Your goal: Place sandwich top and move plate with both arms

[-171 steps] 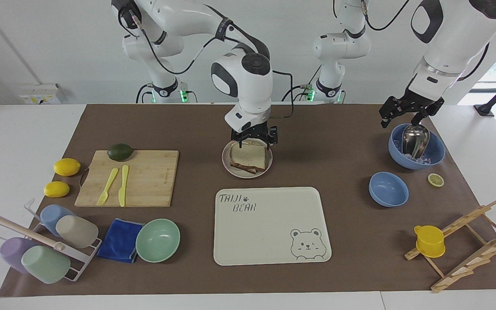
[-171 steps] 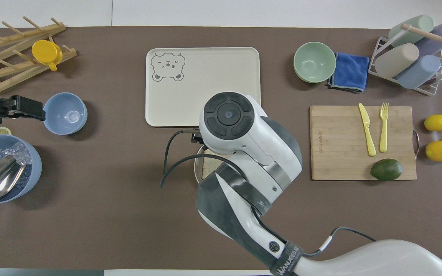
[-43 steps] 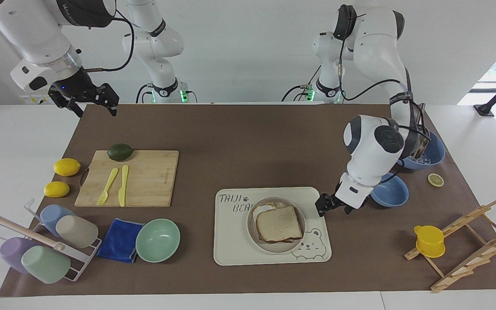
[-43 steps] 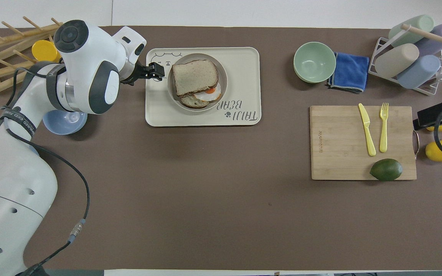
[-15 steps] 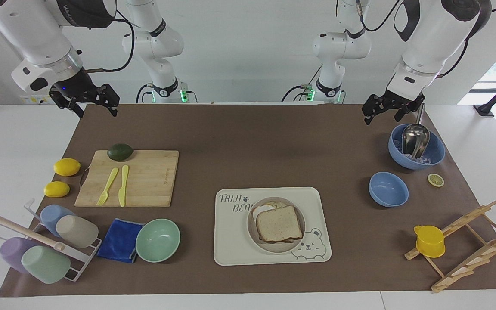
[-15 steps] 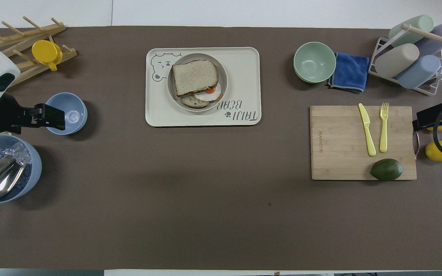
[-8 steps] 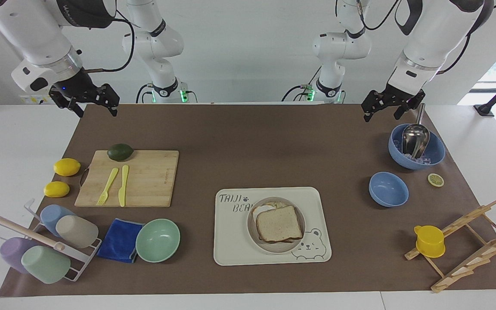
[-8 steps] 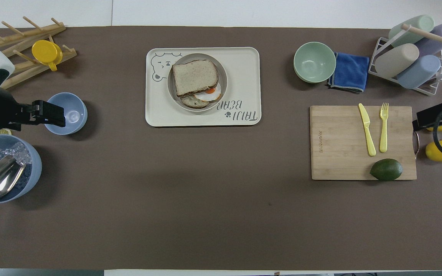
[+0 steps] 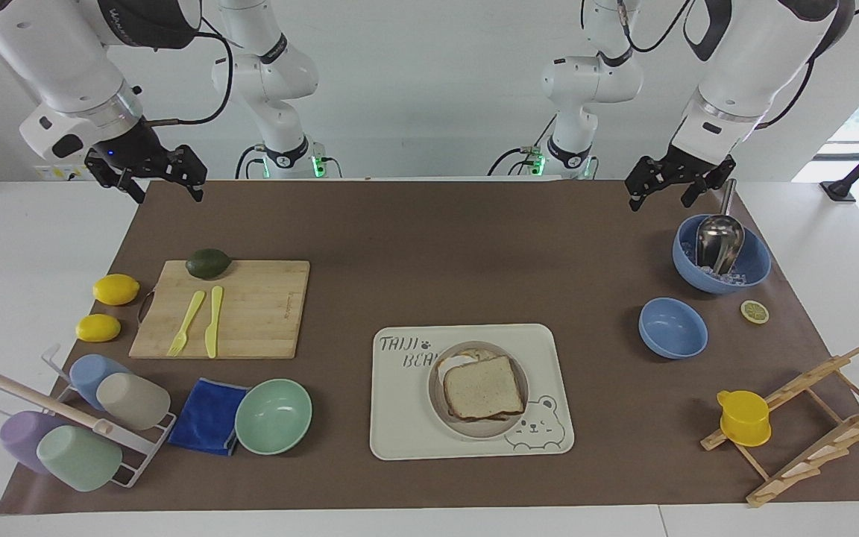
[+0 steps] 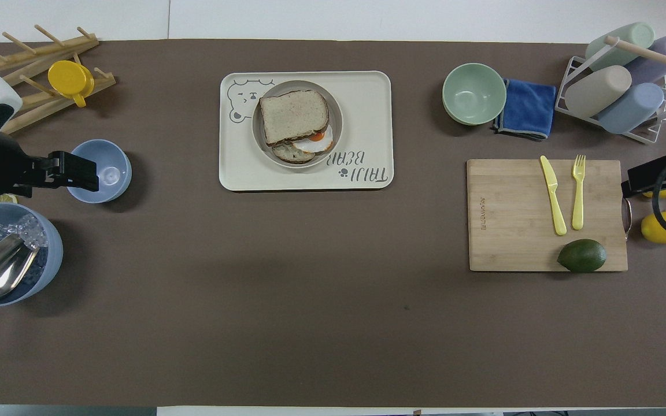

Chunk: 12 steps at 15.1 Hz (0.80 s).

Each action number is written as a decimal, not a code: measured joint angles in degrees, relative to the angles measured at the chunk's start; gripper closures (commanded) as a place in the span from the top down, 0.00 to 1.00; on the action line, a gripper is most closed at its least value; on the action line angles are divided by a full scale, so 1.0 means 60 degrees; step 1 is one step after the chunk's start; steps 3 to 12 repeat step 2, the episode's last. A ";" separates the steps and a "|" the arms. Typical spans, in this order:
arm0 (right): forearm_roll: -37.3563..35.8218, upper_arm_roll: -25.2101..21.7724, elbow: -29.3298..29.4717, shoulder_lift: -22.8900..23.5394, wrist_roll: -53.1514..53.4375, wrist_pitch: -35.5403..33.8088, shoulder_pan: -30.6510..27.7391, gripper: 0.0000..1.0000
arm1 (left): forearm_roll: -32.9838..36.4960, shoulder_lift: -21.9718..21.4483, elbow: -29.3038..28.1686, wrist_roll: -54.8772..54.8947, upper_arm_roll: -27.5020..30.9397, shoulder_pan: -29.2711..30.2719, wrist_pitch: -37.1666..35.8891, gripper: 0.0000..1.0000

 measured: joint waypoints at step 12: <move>0.0000 0.0000 0.0000 0.0000 0.0000 0.0000 0.0000 1.00 | -0.0001 0.0000 0.0000 0.0000 0.0000 0.0000 0.0000 1.00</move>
